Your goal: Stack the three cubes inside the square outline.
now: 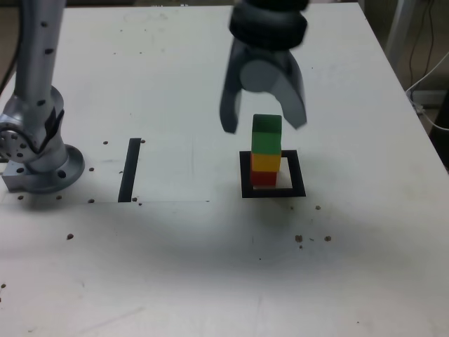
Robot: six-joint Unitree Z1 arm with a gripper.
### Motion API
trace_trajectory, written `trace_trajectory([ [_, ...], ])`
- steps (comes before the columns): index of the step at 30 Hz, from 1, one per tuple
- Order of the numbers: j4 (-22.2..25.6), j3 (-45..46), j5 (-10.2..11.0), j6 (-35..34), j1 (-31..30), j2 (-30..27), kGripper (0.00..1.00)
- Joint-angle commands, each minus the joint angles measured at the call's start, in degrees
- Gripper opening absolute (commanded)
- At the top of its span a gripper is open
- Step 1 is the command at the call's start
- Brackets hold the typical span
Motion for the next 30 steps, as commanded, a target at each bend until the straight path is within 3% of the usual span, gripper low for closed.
trace_trajectory([
  [1, 0.2, 1.8, 1.1, -0.7, 0.2, -3.0, 0.99],
  [6, 0.2, 6.1, 1.6, -1.4, 0.5, -7.6, 0.99],
  [12, -1.3, 14.3, 0.5, -1.5, 0.7, -11.6, 0.99],
  [21, -6.6, 30.1, 0.0, -1.7, 1.8, -19.3, 0.99],
  [30, -14.2, 44.3, 1.0, -0.4, 5.2, -23.6, 0.99],
])
